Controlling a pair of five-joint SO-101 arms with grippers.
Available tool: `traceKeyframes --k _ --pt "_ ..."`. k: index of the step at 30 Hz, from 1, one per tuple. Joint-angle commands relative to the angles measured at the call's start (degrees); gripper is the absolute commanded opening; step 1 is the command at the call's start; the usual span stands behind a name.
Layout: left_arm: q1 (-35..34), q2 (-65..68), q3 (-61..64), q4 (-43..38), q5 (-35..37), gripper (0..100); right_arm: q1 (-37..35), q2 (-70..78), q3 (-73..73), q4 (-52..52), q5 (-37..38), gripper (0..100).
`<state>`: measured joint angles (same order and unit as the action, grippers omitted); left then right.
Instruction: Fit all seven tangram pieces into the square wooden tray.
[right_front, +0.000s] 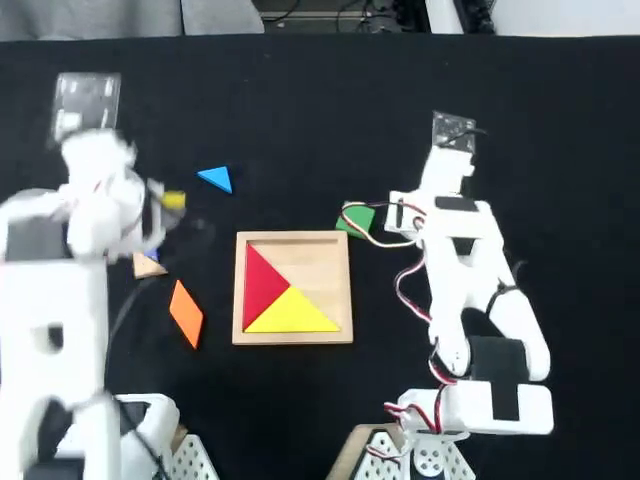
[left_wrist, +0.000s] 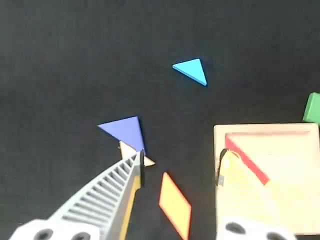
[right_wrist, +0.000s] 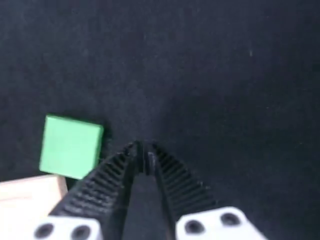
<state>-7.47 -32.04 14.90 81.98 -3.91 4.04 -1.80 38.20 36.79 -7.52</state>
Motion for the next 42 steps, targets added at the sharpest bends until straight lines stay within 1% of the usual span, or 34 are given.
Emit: traceKeyframes --k 1,3,5,9,10,12,17,22,25,28,32,39,42 --pt "1.2 19.8 -18.7 1.2 5.6 25 -1.2 -2.6 0.4 -2.8 0.4 1.1" --pt "1.5 26.9 -25.4 1.1 7.5 25 -1.4 -2.6 0.5 -2.9 0.4 1.1" --pt "2.8 33.0 -31.7 1.2 8.1 21 -1.4 -2.6 0.5 -3.0 0.4 1.1" --pt "6.1 43.4 -41.9 1.3 8.0 4 -1.4 -2.6 0.5 -3.0 0.4 1.1" --pt "6.7 45.8 -44.0 1.1 8.0 2 -1.4 -2.6 0.6 -3.0 0.4 1.1" --pt "7.5 50.3 -48.2 0.8 8.0 6 -1.4 -2.6 1.0 -3.5 0.4 1.1" --pt "7.3 61.8 -56.7 -3.9 8.4 6 -1.4 -2.6 3.1 -8.0 0.4 1.1" --pt "7.2 75.3 -60.9 -11.5 8.4 6 -1.4 -2.6 3.2 -8.1 0.4 1.1" --pt "7.3 82.0 -64.1 -13.5 8.4 6 -1.4 -2.6 3.2 -8.2 0.4 1.1" --pt "7.3 86.8 -69.8 -13.3 8.2 6 -1.4 -2.6 3.2 -8.3 0.4 1.1" --pt "7.3 91.3 -77.0 -10.8 8.0 6 -1.4 -2.6 3.2 -8.3 0.4 1.1" --pt "7.3 98.2 -83.9 -7.5 8.0 6 -1.4 -2.6 3.0 -8.3 0.5 1.1" --pt "7.8 99.7 -87.5 -4.7 8.0 6 -1.4 -2.6 2.9 -8.4 0.5 1.1"
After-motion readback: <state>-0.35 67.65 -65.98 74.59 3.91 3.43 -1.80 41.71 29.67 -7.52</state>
